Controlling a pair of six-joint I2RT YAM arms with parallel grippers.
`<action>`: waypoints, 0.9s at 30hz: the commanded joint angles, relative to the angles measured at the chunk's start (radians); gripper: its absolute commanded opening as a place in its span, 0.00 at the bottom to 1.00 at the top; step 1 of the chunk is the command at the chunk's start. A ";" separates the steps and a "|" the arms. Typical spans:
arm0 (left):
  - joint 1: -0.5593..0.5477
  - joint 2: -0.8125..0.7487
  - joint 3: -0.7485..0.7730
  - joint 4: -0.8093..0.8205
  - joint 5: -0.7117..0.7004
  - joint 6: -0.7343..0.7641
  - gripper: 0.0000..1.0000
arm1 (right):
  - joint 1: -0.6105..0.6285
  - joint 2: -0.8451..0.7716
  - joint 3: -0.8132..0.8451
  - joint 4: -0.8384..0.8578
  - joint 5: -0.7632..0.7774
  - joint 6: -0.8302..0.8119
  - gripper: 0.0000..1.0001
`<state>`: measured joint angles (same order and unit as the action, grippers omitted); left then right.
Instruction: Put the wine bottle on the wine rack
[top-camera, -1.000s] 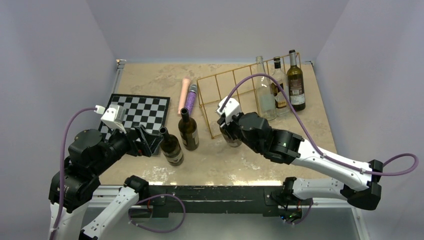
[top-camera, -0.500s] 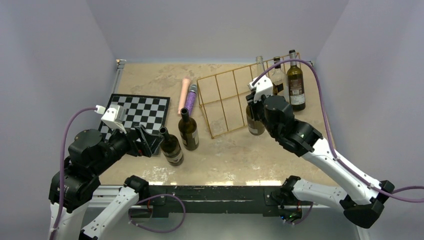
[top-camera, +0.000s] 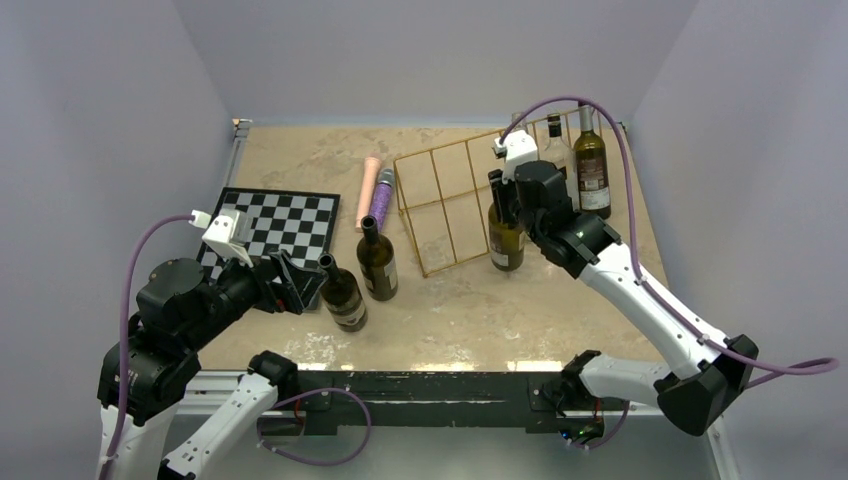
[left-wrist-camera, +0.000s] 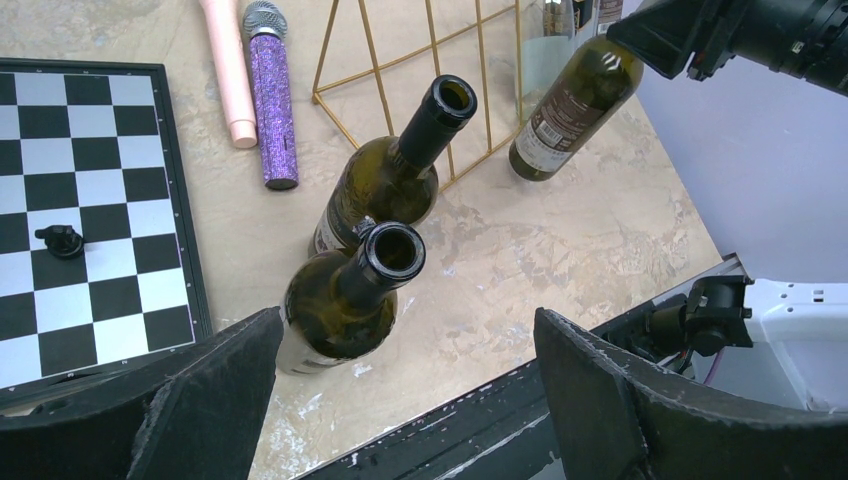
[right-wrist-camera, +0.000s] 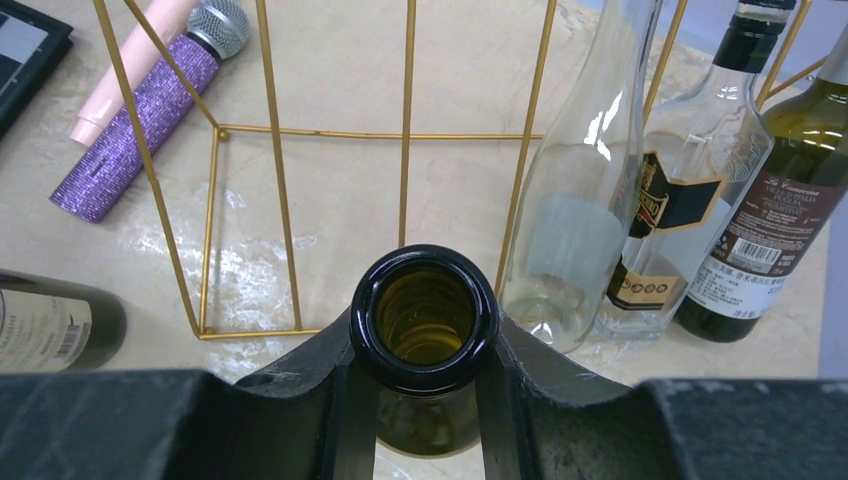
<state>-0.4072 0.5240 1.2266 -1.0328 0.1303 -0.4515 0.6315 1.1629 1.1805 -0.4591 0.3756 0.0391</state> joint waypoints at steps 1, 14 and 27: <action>-0.004 -0.002 0.020 0.030 0.009 0.010 0.99 | -0.029 0.000 0.107 0.114 -0.019 0.015 0.00; -0.004 0.007 0.027 0.025 0.007 0.017 0.99 | -0.133 0.147 0.180 0.157 -0.102 0.056 0.00; -0.004 0.004 0.020 0.013 -0.006 0.022 0.99 | -0.182 0.296 0.270 0.125 -0.147 0.042 0.00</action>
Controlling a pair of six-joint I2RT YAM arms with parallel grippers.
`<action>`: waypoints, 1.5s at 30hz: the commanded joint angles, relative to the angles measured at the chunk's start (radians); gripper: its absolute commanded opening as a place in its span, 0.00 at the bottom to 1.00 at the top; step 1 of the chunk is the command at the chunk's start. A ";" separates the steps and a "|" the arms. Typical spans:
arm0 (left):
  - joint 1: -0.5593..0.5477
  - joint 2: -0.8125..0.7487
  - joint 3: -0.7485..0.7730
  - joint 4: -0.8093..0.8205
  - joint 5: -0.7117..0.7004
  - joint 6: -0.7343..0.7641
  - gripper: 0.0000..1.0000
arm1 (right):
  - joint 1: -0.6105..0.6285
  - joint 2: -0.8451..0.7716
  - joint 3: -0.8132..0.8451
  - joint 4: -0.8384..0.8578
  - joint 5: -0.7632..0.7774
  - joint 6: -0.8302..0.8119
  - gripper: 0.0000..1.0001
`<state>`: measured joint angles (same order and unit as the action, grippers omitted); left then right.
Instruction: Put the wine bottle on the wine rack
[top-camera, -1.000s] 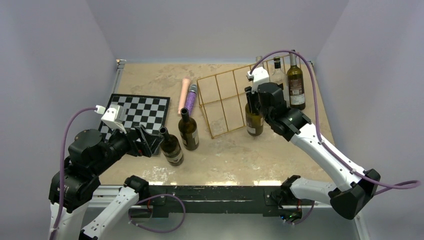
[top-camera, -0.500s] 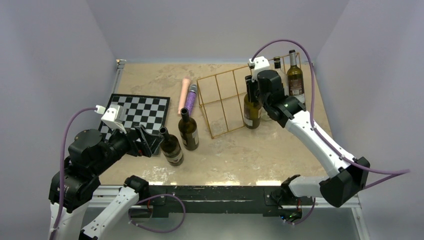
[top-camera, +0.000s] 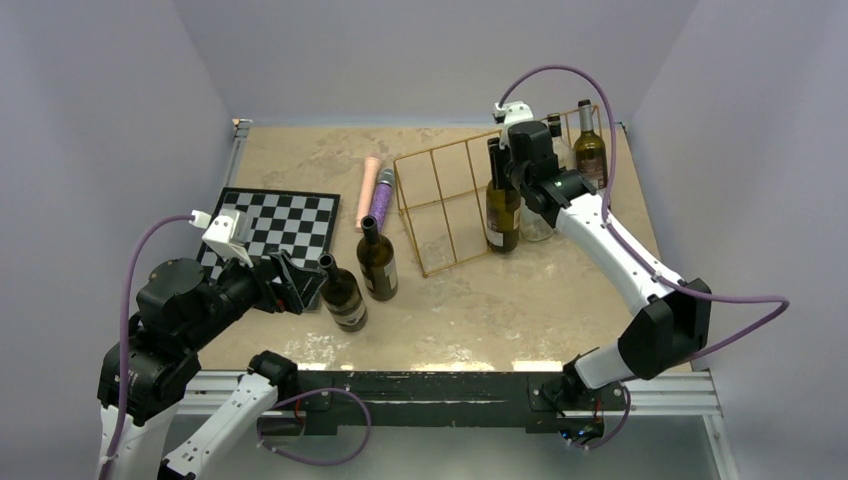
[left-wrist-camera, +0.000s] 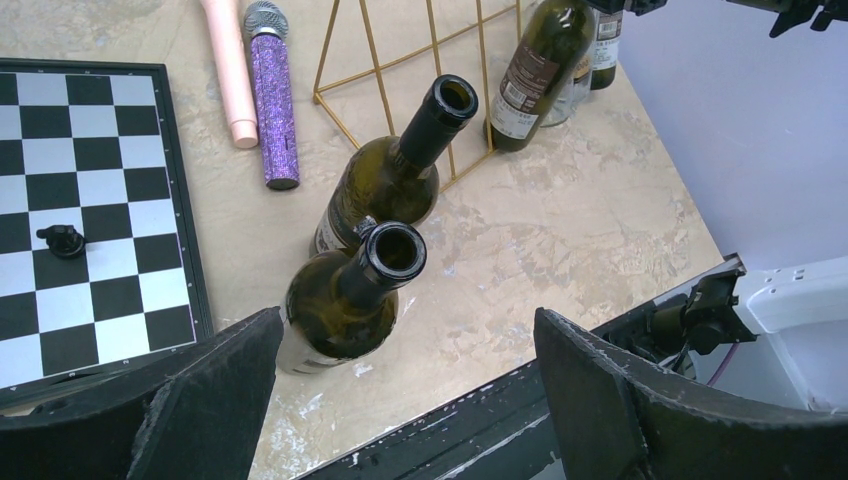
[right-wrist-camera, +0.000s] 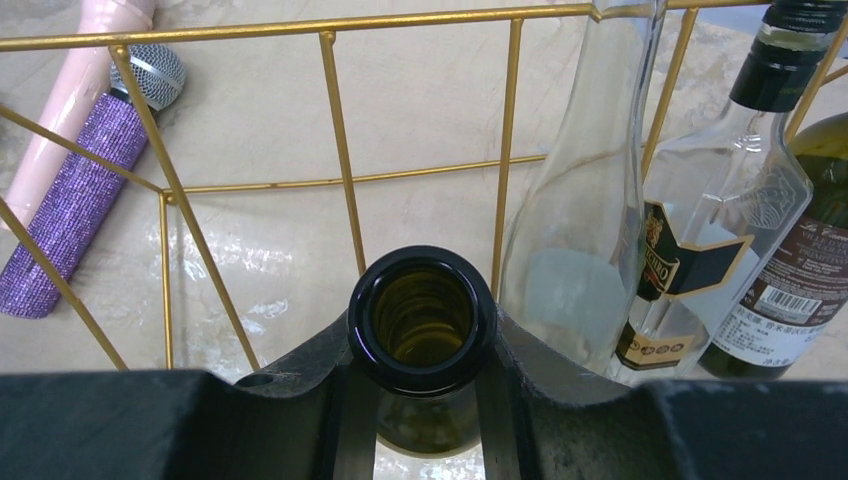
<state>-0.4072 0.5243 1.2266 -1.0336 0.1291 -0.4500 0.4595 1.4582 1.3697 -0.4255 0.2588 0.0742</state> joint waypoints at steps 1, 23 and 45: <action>-0.004 0.003 0.020 0.014 -0.005 0.020 0.99 | -0.011 0.013 0.087 0.087 -0.036 0.008 0.00; -0.004 -0.004 0.022 -0.005 -0.018 0.026 0.99 | -0.018 0.278 0.222 -0.092 -0.075 0.047 0.32; -0.004 0.009 0.019 0.000 -0.026 0.033 0.99 | -0.020 0.383 0.317 -0.145 -0.057 0.087 0.51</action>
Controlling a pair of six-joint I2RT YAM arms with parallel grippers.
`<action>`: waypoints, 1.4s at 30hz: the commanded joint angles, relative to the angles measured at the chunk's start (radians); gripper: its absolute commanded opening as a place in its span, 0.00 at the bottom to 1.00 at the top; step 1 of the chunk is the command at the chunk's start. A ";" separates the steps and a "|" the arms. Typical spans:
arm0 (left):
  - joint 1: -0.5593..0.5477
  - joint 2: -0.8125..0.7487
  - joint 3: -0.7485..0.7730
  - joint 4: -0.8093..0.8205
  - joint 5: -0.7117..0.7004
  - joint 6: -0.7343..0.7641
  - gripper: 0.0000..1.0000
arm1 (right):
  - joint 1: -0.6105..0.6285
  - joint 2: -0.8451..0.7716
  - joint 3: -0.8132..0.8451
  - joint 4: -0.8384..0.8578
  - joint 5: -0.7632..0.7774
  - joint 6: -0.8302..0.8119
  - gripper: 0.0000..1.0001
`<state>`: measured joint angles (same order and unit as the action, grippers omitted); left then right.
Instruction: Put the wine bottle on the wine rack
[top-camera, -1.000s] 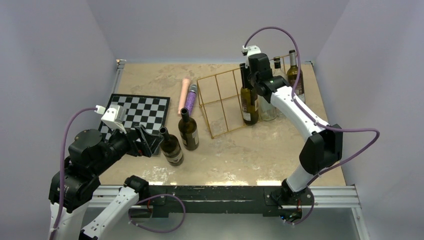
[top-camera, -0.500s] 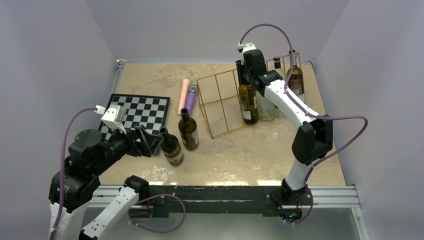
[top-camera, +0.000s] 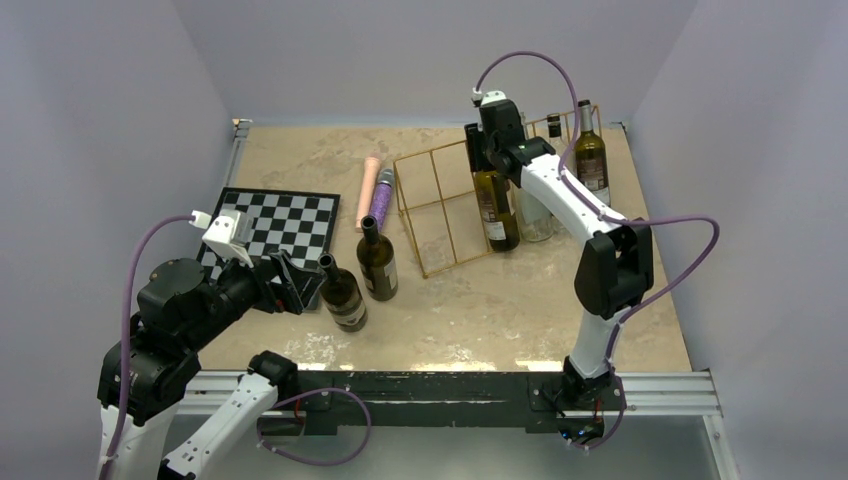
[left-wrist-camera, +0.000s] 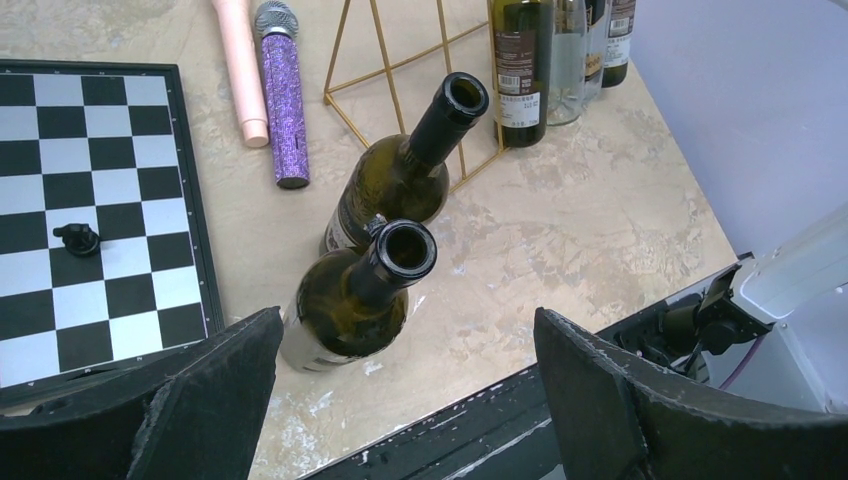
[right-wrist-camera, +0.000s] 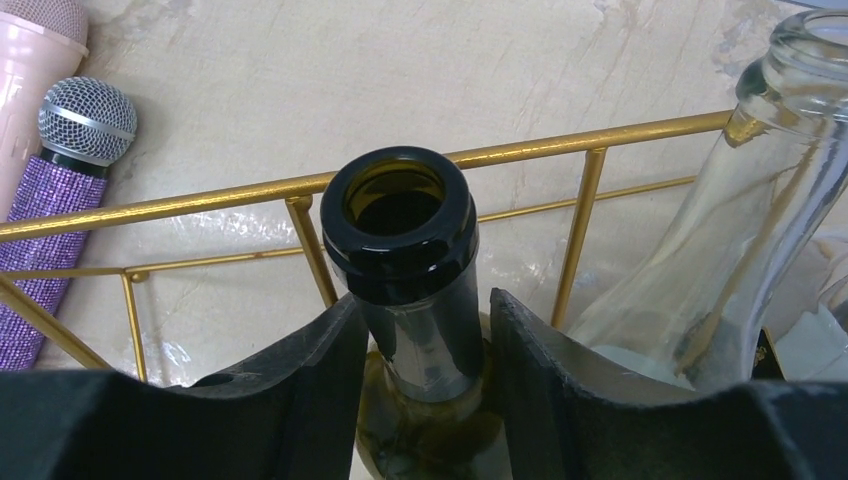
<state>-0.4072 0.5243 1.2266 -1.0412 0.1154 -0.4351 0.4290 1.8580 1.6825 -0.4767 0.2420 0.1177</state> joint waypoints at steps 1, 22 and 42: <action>-0.004 0.010 0.021 0.007 -0.013 0.019 0.99 | 0.011 -0.028 -0.001 -0.091 -0.040 0.043 0.52; -0.004 -0.005 0.066 0.007 0.071 0.002 0.99 | 0.014 -0.303 -0.024 -0.143 -0.088 0.051 0.95; -0.004 -0.019 -0.019 0.043 0.190 0.053 0.98 | 0.542 -0.592 -0.384 0.142 -0.424 0.006 0.87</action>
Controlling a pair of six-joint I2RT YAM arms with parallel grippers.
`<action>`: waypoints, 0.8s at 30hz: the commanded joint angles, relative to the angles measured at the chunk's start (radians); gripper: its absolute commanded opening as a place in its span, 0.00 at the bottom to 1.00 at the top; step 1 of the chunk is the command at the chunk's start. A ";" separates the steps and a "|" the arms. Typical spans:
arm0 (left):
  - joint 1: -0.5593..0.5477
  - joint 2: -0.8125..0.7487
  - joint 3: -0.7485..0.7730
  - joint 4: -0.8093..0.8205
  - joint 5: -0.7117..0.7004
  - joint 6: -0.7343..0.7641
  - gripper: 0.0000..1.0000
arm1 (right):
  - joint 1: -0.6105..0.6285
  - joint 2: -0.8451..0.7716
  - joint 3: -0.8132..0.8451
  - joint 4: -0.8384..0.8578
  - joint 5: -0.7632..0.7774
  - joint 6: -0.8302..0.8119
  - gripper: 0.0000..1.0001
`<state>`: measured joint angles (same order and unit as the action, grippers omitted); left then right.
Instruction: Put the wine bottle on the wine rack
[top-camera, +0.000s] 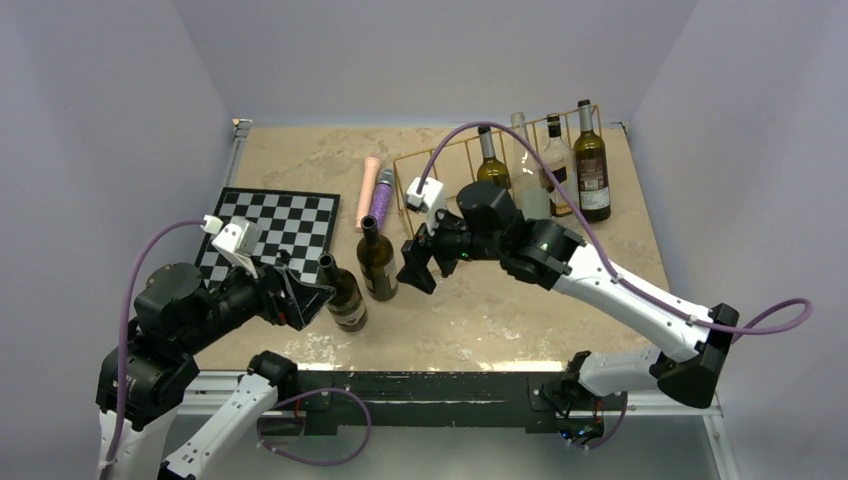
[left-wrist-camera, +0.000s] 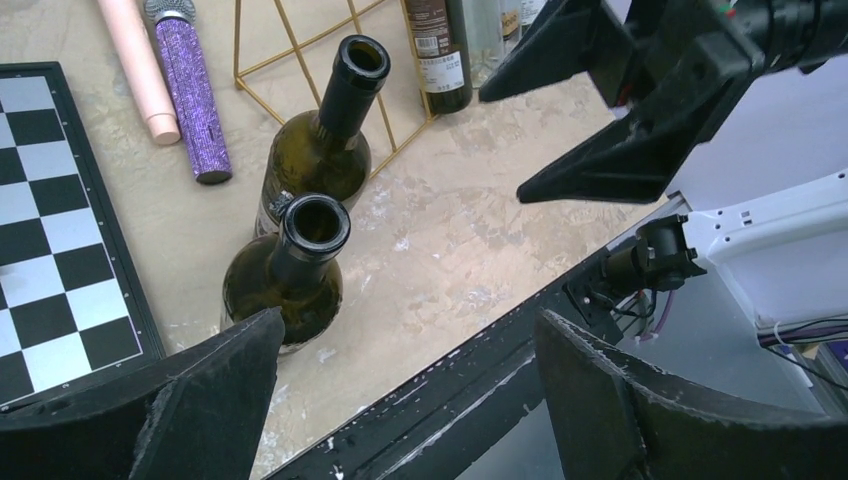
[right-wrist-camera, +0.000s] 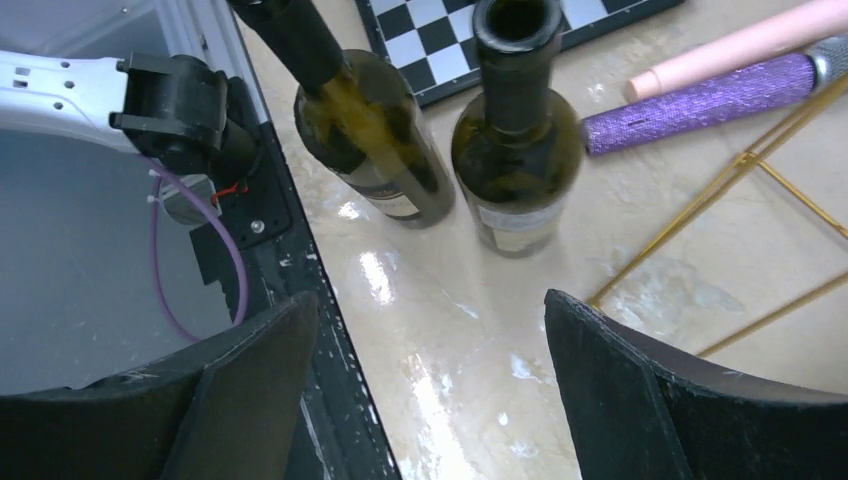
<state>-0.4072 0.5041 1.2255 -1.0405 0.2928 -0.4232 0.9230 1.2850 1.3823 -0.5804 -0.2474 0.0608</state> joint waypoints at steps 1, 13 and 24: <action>-0.004 0.003 -0.023 0.051 0.007 0.046 0.98 | 0.068 -0.021 -0.107 0.300 0.104 0.102 0.85; -0.004 -0.020 -0.049 0.073 -0.089 0.066 0.98 | 0.171 0.061 -0.157 0.597 0.354 0.130 0.79; -0.004 -0.052 -0.034 0.021 -0.115 0.052 0.98 | 0.177 0.174 -0.154 0.698 0.486 0.136 0.65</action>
<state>-0.4072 0.4603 1.1797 -1.0176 0.2024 -0.3756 1.0931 1.4483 1.2224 0.0101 0.1673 0.1837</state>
